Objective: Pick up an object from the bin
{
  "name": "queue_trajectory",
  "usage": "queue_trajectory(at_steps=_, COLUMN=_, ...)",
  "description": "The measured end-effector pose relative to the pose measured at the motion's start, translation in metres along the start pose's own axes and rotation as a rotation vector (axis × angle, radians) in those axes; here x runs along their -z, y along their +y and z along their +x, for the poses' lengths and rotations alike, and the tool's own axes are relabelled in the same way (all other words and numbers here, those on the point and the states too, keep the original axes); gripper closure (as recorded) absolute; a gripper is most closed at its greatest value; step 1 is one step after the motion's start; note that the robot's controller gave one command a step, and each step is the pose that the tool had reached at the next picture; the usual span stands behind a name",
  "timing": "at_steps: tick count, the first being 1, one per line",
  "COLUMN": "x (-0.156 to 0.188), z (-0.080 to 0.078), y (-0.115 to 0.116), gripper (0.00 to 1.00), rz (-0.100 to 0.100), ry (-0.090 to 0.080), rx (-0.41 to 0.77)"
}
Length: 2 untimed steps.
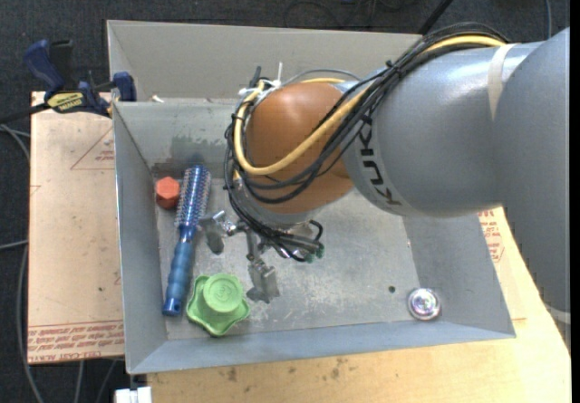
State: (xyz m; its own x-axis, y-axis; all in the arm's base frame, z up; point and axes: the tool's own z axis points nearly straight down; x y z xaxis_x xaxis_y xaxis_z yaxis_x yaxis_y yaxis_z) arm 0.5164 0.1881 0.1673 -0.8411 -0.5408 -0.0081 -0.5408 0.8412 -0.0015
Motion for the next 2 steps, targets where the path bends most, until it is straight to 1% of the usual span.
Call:
queue_trajectory(at_steps=1, x=-0.0861, z=0.0259, y=0.019, gripper=0.0, rz=-0.005, ry=0.011, rx=0.093)
queue_trajectory(at_steps=2, x=-0.0818, z=0.0238, y=0.0185, gripper=1.0, rz=-0.004, ry=0.006, rx=0.092)
